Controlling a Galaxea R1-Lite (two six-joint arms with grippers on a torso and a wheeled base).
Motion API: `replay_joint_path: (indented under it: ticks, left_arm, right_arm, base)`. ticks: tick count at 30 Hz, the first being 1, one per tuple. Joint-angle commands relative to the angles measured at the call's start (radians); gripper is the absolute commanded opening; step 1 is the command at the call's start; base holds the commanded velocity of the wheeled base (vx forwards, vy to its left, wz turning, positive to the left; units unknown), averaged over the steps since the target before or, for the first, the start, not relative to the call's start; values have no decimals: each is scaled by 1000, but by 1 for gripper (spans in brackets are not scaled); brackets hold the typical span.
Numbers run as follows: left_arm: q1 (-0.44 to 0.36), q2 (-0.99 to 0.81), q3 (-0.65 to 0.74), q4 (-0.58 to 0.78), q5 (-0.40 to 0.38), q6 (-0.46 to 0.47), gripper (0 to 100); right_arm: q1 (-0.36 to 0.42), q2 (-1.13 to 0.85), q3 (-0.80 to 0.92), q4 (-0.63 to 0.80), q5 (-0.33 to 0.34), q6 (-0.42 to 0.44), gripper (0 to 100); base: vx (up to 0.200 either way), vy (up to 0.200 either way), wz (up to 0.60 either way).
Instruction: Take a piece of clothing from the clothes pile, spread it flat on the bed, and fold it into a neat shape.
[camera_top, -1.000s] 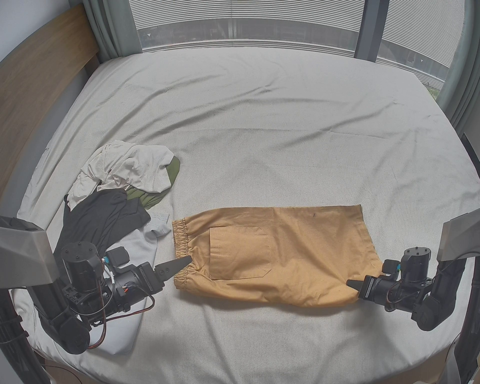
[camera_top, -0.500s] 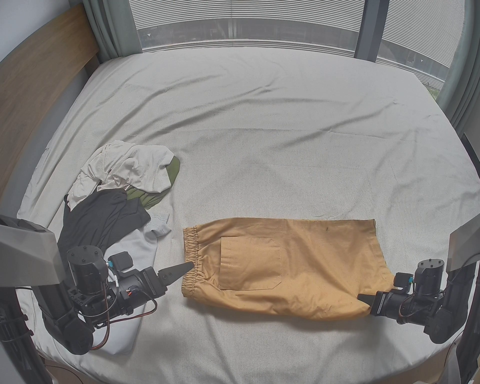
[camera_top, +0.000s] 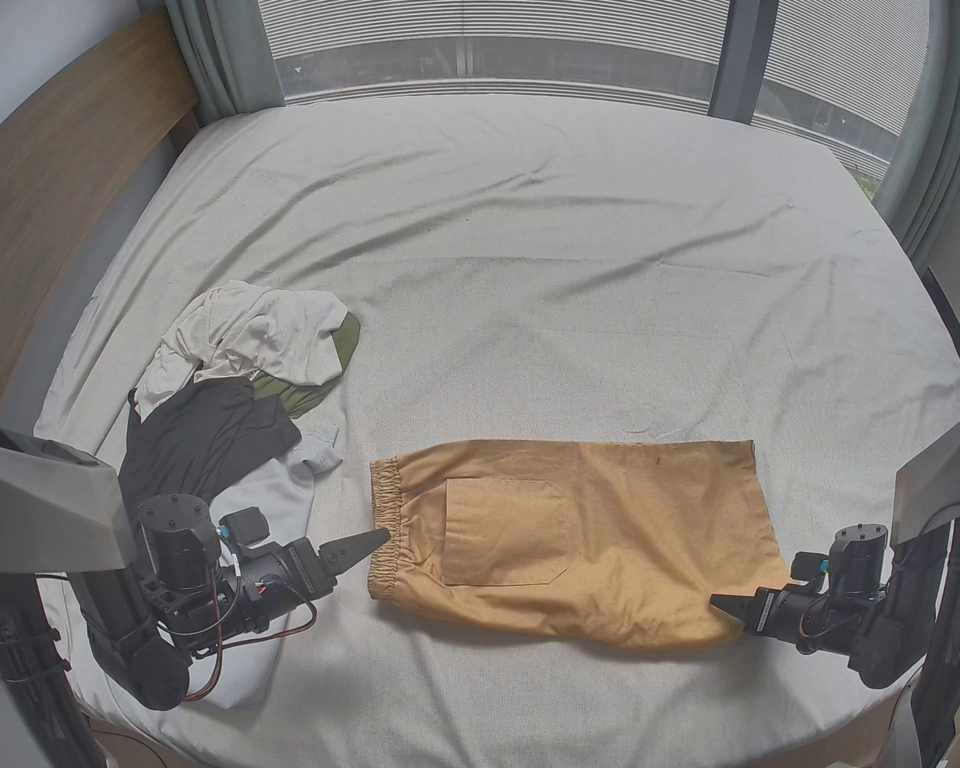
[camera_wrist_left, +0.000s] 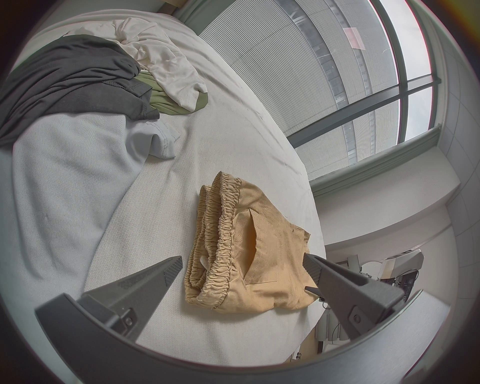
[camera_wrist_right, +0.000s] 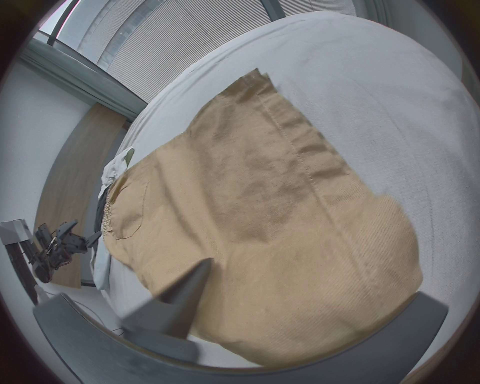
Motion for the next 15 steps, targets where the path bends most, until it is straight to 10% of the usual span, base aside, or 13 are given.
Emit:
replay_joint_path:
  ticks: [1, 15]
  left_arm:
    - [0, -4, 0, -1, 1, 0, 100]
    - [-3, 3, 3, -1, -1, 0, 100]
  right_arm:
    - [-52, -14, 16, -1, -72, 1, 100]
    - [-302, -295, -118, 1, 132, 15, 100]
  base:
    - [0, 0, 0]
    - [0, 0, 0]
